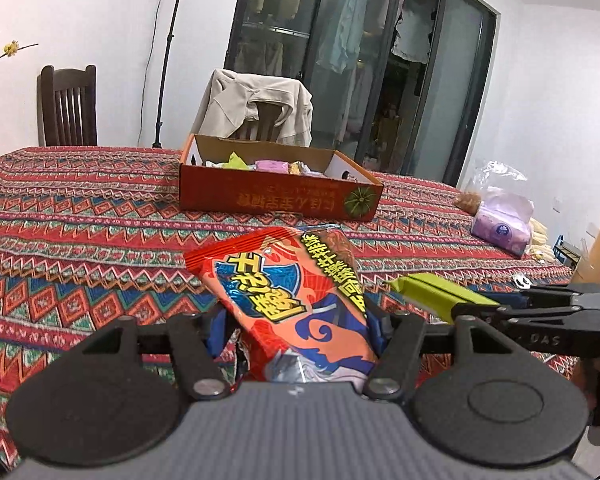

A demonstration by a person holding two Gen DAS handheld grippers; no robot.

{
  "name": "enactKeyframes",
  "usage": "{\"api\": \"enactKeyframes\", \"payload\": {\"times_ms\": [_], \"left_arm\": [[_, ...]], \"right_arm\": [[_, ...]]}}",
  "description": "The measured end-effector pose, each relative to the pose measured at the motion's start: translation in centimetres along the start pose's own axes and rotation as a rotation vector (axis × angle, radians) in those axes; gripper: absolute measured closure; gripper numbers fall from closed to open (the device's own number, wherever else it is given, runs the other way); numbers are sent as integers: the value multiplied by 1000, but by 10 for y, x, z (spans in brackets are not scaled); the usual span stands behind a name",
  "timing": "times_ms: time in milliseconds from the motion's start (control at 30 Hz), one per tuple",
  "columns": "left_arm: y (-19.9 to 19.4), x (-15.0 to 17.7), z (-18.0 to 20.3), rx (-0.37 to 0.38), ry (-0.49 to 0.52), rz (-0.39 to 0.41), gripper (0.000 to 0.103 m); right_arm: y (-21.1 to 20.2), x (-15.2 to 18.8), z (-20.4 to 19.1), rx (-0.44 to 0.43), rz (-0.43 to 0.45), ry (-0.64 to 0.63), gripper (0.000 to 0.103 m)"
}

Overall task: Organize snacks
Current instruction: 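Carry the chip bag and green bar into the orange box and open both tools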

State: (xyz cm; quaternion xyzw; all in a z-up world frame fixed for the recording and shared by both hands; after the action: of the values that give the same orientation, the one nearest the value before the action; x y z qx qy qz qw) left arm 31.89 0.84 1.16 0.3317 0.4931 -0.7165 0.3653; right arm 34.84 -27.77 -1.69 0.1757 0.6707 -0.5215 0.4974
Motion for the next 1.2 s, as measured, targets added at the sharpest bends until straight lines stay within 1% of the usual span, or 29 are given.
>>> {"api": "enactKeyframes", "payload": {"times_ms": [67,133,233,333,433,533,600,700,800,967,1100,1167,1200], "left_arm": [[3,-10,-1,22,5,5,39],[11,-27,0,57,20,13,39],[32,-62,6,101,54,10,39],[61,-99,15,137,74,3,39],[106,-137,23,110,84,-7,39],[157,-171,26,91,87,-27,39],[194,-191,23,73,89,-49,39],[243,-209,18,50,83,-86,39],[292,-220,9,31,65,-134,39],[350,-214,-4,-19,65,-205,39],[377,-201,-18,-52,26,-255,39],[382,-195,-22,-42,28,-272,33],[382,-193,-21,-29,32,-274,32]], "right_arm": [[-2,-7,0,1,16,-4,69],[-3,-16,4,-2,39,-1,69],[0,-39,14,13,77,-18,69],[9,-71,30,44,124,-43,69],[27,-108,49,51,167,-44,69],[57,-146,71,70,183,-63,69],[83,-169,84,82,178,-68,69],[122,-198,106,94,164,-50,69],[171,-217,125,94,107,-36,69],[247,-221,148,135,-5,-25,69],[295,-213,153,205,-73,-66,69],[314,-208,150,250,-110,-121,69],[322,-205,148,264,-126,-143,69]]}}
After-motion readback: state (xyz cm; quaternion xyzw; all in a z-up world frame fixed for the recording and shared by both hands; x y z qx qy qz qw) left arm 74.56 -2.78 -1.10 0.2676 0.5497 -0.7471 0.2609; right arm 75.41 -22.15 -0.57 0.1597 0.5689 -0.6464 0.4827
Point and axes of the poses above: each gripper's, at about its wrist camera, not at the fingertips, and y roughly the way its jaws point, z to its right, x to its underside, the point moved 3 cm from there along y, roughly the way its jaws point, and after that the axes turned 8 degrees about -y, right-handed, at the moved point
